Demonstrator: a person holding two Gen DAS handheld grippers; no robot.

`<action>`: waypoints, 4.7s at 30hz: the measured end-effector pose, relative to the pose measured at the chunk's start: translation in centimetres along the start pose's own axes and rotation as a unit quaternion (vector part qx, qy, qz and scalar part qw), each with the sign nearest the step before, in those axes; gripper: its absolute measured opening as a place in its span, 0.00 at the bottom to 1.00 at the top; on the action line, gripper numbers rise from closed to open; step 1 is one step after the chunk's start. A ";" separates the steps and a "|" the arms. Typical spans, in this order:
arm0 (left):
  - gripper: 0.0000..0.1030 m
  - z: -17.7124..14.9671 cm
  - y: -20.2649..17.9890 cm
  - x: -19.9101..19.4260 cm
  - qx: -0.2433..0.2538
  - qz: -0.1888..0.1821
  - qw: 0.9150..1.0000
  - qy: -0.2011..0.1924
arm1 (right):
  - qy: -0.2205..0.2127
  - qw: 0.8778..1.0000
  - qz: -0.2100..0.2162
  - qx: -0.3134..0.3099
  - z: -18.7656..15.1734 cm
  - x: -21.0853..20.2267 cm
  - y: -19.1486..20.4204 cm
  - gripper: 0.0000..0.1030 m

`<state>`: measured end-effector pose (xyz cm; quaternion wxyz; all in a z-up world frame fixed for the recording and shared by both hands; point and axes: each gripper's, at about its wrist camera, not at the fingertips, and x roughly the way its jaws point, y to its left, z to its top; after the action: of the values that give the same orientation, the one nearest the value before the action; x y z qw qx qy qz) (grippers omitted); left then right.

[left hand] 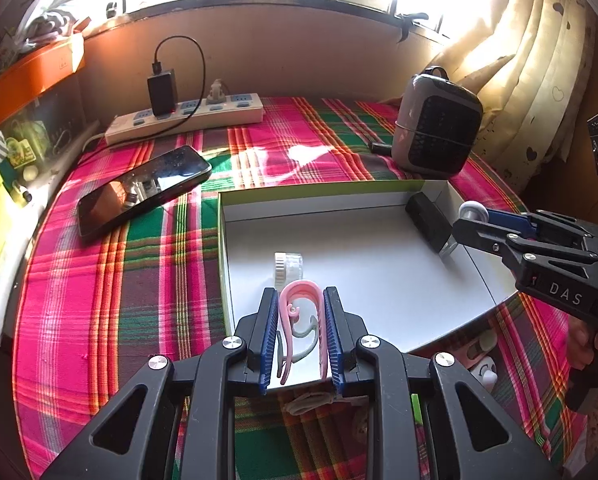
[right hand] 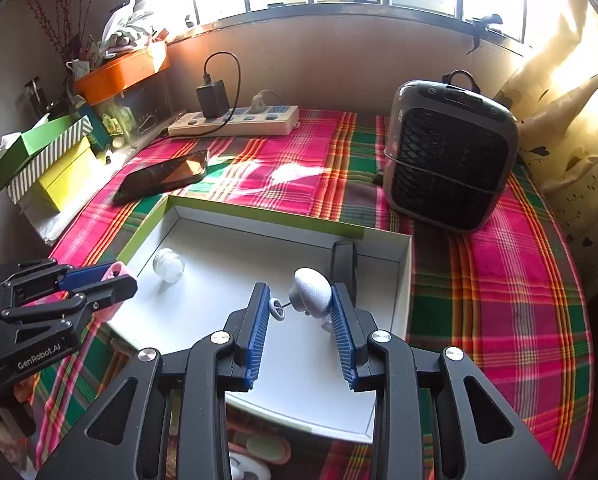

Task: Organize objects
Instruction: 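Carry the pink clip and white mushroom figure with both tools into the tray, then open the left tool releasing the clip while the right tool releases the mushroom, then lift both open tools out of the tray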

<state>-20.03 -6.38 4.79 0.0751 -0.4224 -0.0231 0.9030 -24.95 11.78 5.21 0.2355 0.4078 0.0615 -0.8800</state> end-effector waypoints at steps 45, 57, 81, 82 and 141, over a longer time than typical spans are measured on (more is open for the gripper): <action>0.20 1.0 -0.1 4.4 0.006 0.020 0.999 0.028 | 0.067 0.996 -0.025 -0.044 2.7 7.7 0.9 0.32; 0.22 1.1 -0.1 4.5 0.006 0.021 0.999 0.030 | 0.070 0.996 -0.031 -0.040 2.7 7.7 0.7 0.32; 0.36 1.0 -0.6 3.9 0.013 0.017 0.999 0.030 | 0.058 0.997 -0.029 -0.032 2.5 6.6 0.7 0.45; 0.36 1.0 -0.6 3.8 0.012 0.018 0.999 0.029 | 0.057 0.998 -0.028 -0.030 2.5 6.5 0.7 0.45; 0.37 -6.5 -0.5 -4.7 0.003 -0.043 0.999 -0.020 | -0.034 0.998 -0.056 0.026 -8.0 -5.8 1.6 0.47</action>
<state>-12.07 -6.74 4.25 0.1141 -0.4025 -0.0402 0.9074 -15.51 14.92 4.40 0.1774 0.3792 0.0530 -0.9066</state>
